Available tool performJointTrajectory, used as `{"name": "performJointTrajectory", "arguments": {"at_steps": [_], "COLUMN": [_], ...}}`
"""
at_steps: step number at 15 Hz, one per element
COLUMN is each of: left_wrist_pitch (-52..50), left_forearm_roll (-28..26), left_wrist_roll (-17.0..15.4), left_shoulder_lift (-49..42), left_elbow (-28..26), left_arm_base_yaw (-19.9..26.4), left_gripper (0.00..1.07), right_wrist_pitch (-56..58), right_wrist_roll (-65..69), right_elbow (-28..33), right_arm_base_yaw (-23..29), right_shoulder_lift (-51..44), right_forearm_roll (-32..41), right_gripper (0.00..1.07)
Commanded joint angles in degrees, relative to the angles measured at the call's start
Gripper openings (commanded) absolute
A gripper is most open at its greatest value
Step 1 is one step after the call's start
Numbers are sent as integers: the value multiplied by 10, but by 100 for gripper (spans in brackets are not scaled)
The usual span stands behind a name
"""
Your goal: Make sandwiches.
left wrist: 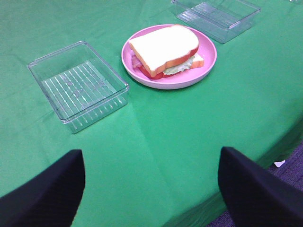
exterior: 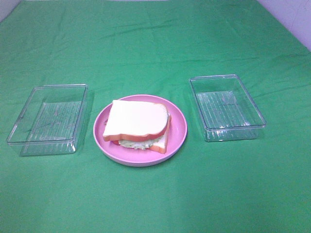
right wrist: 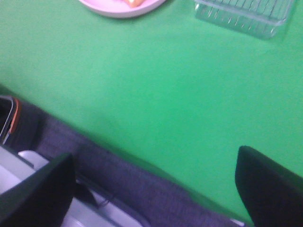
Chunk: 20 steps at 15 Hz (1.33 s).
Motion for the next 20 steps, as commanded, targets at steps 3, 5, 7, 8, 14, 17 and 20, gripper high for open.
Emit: {"name": "performJointTrajectory", "arguments": {"at_steps": [3, 5, 7, 8, 14, 17, 20], "left_wrist_pitch": [-5, -5, -5, -5, -5, -5, -5], "left_forearm_roll": [-2, -2, -2, -2, -2, -2, -2], "left_wrist_roll": [2, 2, 2, 2, 2, 1, 1], "left_shoulder_lift": [-13, -13, -13, -13, -13, -13, -13], "left_elbow": [2, 2, 2, 2, 2, 2, 2], "left_arm_base_yaw": [-2, -2, -2, -2, -2, 80, 203], "left_gripper": [75, 75, 75, 75, 75, 75, 75], "right_wrist_pitch": [-6, -7, -8, -8, -9, -9, -9], "right_wrist_roll": [9, 18, 41, 52, 89, 89, 89], "right_elbow": [6, 6, 6, 6, 7, 7, 7], "right_arm_base_yaw": [0, 0, 0, 0, 0, -9, -101], "right_shoulder_lift": [-168, -190, -190, -190, -190, -190, -190], "right_forearm_roll": [-57, -66, -87, -98, -120, -119, -118], "right_gripper": [85, 85, 85, 85, 85, 85, 85]}}
